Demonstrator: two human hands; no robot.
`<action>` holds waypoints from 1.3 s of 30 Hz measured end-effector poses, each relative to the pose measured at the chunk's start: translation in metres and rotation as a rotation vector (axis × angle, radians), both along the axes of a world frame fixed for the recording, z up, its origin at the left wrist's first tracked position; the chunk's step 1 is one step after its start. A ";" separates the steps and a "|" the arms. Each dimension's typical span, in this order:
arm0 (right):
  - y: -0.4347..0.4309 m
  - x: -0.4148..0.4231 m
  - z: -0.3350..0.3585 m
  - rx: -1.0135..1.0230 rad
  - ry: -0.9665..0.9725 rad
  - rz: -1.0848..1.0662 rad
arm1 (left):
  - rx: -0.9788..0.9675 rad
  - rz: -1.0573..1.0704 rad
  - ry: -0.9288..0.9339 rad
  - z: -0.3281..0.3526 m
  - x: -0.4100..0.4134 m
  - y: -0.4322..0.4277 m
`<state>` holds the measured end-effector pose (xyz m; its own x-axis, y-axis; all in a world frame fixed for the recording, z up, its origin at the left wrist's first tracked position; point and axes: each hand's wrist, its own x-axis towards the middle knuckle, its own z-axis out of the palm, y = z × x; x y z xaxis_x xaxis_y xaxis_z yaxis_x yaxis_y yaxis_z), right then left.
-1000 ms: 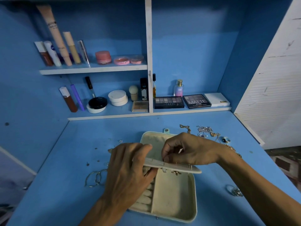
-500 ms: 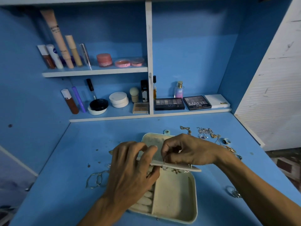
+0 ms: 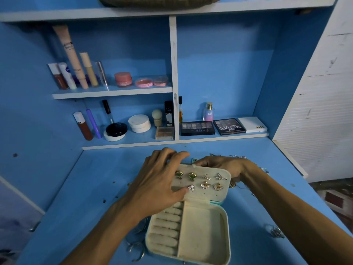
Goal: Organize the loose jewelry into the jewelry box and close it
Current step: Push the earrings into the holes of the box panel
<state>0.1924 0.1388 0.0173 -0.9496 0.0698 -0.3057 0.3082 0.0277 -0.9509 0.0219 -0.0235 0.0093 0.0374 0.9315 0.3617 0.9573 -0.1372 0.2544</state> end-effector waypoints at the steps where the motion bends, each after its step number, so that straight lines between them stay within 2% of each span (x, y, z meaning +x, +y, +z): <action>1: 0.000 0.000 0.000 -0.007 -0.004 0.001 | -0.020 -0.003 -0.002 0.000 -0.001 0.000; 5: 0.003 0.000 -0.003 -0.032 -0.027 -0.012 | -0.039 0.029 -0.002 0.001 0.001 0.001; 9: 0.002 0.002 0.000 -0.017 0.000 0.010 | 0.098 0.081 0.056 -0.005 0.006 0.002; 14: -0.009 0.007 0.001 0.243 0.025 -0.031 | 0.337 0.082 0.191 -0.017 0.010 -0.013; 20: -0.023 0.016 -0.003 0.311 0.071 -0.070 | 0.475 0.102 0.322 -0.023 0.024 -0.037; 27: -0.036 0.015 0.004 0.512 0.092 -0.067 | 0.492 0.147 0.372 -0.029 0.032 -0.049; 39: -0.039 0.015 0.018 0.526 0.025 -0.035 | 0.518 0.136 0.331 -0.040 0.029 -0.049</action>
<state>0.2073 0.0994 0.0350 -0.9505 0.2395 -0.1982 0.2950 0.4934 -0.8183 0.0507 -0.0723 -0.0305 0.1176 0.6427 0.7570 0.9916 -0.0344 -0.1249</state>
